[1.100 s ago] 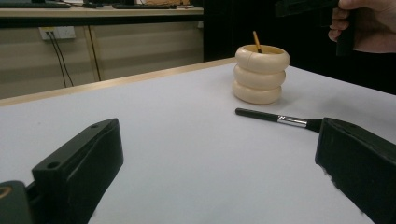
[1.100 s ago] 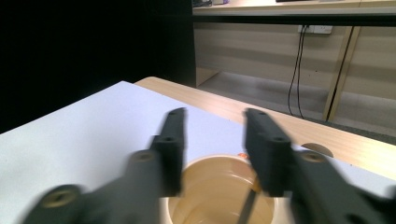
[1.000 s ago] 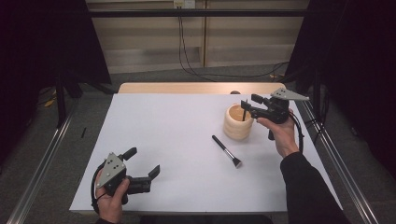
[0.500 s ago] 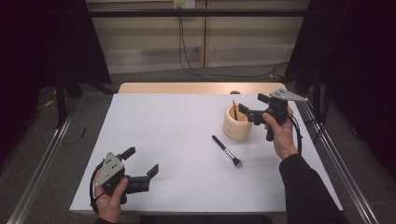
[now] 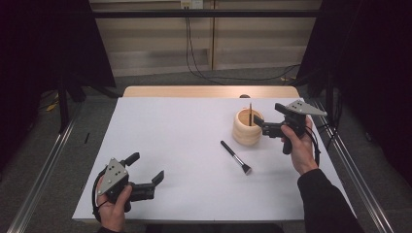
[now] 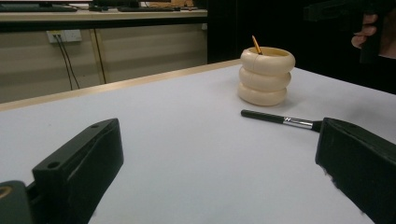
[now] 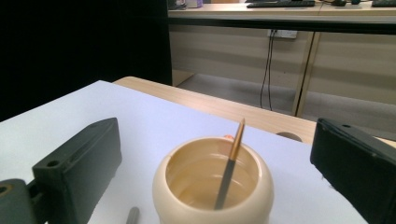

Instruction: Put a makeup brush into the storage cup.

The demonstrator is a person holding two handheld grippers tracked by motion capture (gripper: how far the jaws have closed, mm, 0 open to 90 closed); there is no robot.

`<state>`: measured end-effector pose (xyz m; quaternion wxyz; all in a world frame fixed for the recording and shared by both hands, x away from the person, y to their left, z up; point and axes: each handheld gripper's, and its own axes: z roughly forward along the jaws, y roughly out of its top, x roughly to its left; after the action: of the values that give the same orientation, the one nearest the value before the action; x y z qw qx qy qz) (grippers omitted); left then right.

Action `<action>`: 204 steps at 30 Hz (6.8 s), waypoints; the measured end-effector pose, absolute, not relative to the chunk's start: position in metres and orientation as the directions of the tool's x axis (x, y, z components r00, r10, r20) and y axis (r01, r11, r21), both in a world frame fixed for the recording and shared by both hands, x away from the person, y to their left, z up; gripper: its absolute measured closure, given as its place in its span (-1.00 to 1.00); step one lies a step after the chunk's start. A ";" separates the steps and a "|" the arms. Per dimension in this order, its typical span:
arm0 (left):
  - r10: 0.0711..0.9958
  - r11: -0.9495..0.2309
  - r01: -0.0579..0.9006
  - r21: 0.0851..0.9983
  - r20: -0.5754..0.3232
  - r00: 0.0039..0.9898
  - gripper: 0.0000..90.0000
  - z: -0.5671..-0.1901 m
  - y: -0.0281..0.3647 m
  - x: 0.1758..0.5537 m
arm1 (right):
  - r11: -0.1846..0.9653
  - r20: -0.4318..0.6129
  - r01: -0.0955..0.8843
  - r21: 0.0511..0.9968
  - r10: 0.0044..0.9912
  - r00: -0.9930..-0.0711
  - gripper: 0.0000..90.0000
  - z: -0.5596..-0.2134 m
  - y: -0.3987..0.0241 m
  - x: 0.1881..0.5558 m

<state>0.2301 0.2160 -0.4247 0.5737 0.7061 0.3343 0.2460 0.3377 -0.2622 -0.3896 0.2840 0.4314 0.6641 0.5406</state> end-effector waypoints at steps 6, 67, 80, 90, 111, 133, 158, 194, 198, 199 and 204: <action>0.763 -0.116 0.190 0.975 -0.035 0.646 -0.98 -0.424 0.218 0.230 | 0.038 0.093 0.261 0.964 0.878 -0.469 -0.97 -0.394 -0.266 0.319; 0.783 -0.097 0.184 0.978 -0.040 0.621 -0.98 -0.423 0.228 0.221 | 0.028 0.084 0.250 0.968 0.901 -0.426 -1.00 -0.425 -0.297 0.173; 0.775 -0.112 0.180 0.977 -0.027 0.632 -0.99 -0.424 0.225 0.221 | 0.031 0.084 0.233 0.972 0.881 -0.465 -1.00 -0.419 -0.285 0.185; 0.788 -0.100 0.192 0.976 -0.040 0.614 -0.97 -0.424 0.227 0.220 | 0.033 0.083 0.219 0.975 0.862 -0.500 -1.00 -0.408 -0.280 0.208; 0.782 -0.095 0.193 0.977 -0.046 0.622 -0.98 -0.425 0.229 0.222 | 0.048 0.064 0.187 0.981 0.835 -0.547 -0.95 -0.399 -0.246 0.266; 0.787 -0.092 0.192 0.977 -0.047 0.615 -0.98 -0.425 0.230 0.223 | 0.121 0.027 0.205 0.971 0.800 -0.600 -0.93 -0.384 -0.205 0.323; 0.785 -0.103 0.196 0.975 -0.041 0.618 -0.98 -0.426 0.230 0.224 | 0.394 0.065 0.493 0.776 0.727 -0.684 -0.89 -0.390 -0.197 0.337; 0.786 -0.104 0.206 0.973 -0.046 0.616 -0.97 -0.426 0.230 0.224 | 0.616 0.169 0.727 0.304 0.716 -0.678 -0.29 -0.414 -0.175 0.366; 0.786 -0.103 0.205 0.973 -0.046 0.616 -0.97 -0.426 0.229 0.224 | 0.637 0.183 0.724 0.263 0.704 -0.686 -0.20 -0.420 -0.174 0.370; 0.786 -0.103 0.205 0.973 -0.046 0.616 -0.97 -0.426 0.229 0.224 | 0.634 0.188 0.733 0.246 0.710 -0.678 -0.18 -0.421 -0.174 0.370; 0.779 -0.116 0.195 0.974 -0.032 0.626 -0.97 -0.426 0.229 0.224 | 0.642 0.202 0.735 0.217 0.707 -0.678 0.03 -0.427 -0.174 0.375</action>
<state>0.2241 0.2286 -0.4257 0.5669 0.7011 0.3474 0.2578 0.3747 -0.1743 -0.4269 -0.0491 0.3985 0.9048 0.1418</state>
